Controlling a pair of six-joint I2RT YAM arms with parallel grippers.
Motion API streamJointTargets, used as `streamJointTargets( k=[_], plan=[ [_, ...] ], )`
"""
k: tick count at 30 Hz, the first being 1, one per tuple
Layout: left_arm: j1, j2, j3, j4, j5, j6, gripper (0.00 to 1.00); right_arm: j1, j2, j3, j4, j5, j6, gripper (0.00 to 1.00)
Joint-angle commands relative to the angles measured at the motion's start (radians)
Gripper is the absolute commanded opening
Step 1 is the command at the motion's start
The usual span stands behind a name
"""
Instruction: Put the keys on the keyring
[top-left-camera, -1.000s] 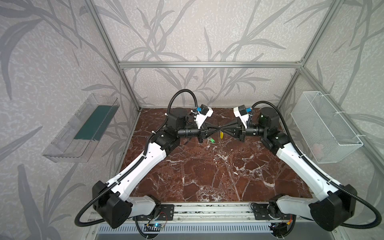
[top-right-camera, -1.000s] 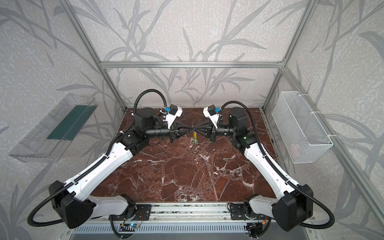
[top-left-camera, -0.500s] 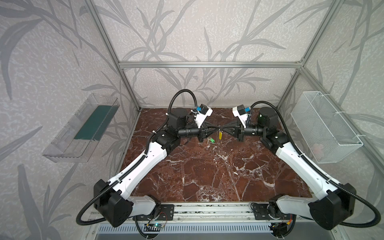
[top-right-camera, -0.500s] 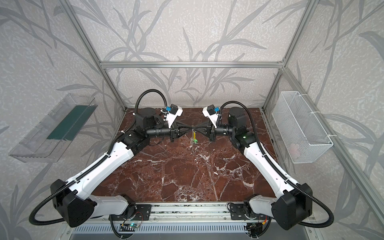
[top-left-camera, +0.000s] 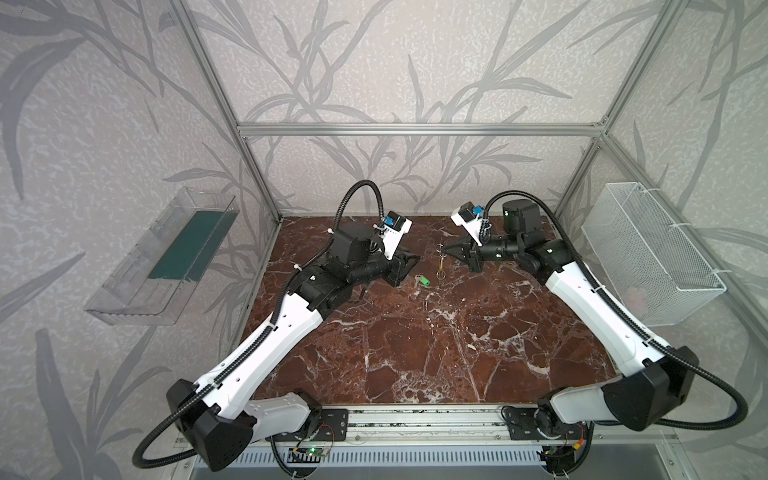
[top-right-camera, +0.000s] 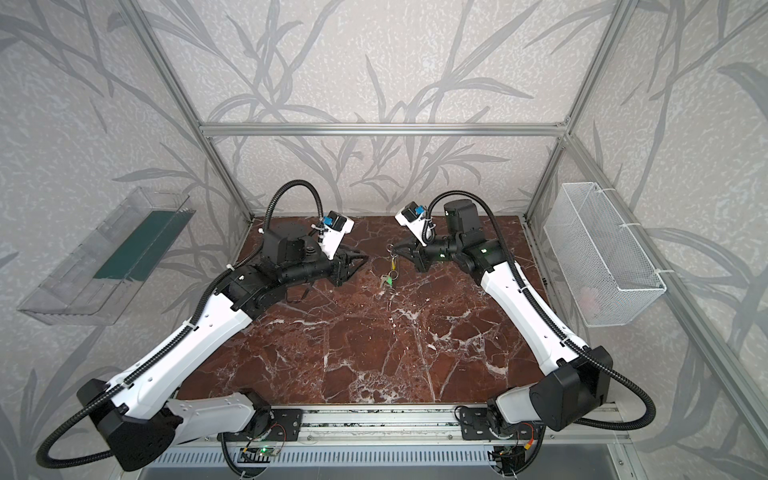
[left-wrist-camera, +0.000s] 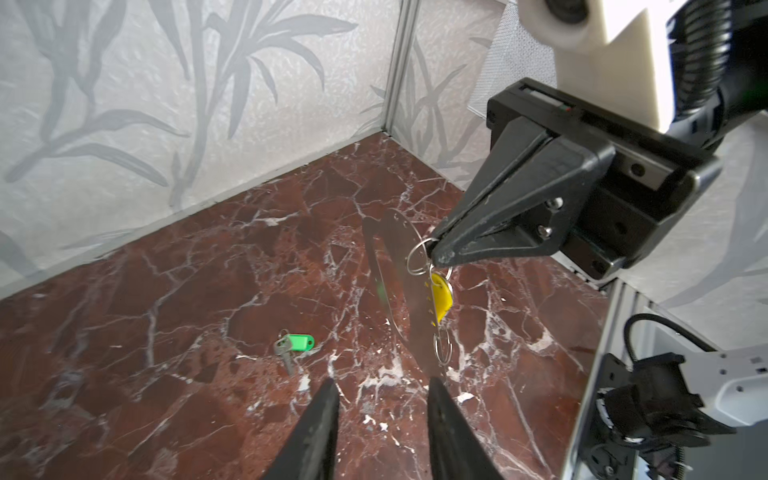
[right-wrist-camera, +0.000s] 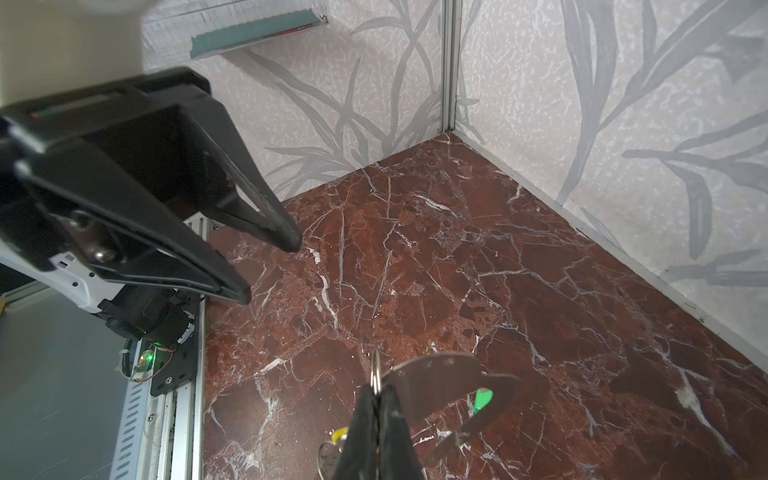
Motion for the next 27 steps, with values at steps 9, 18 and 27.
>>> streamJointTargets(
  k=[9, 18, 27],
  plan=[
    [-0.093, 0.051, 0.15, -0.174, -0.098, 0.227, 0.37, 0.009, 0.128, 0.23, -0.416, -0.193, -0.391, 0.0],
    [-0.092, 0.081, 0.168, -0.159, 0.053, 0.242, 0.36, 0.026, 0.106, 0.187, -0.385, -0.288, -0.419, 0.0],
    [-0.092, 0.134, 0.226, -0.237, 0.135, 0.235, 0.32, 0.031, 0.09, 0.176, -0.362, -0.293, -0.413, 0.0]
  ],
)
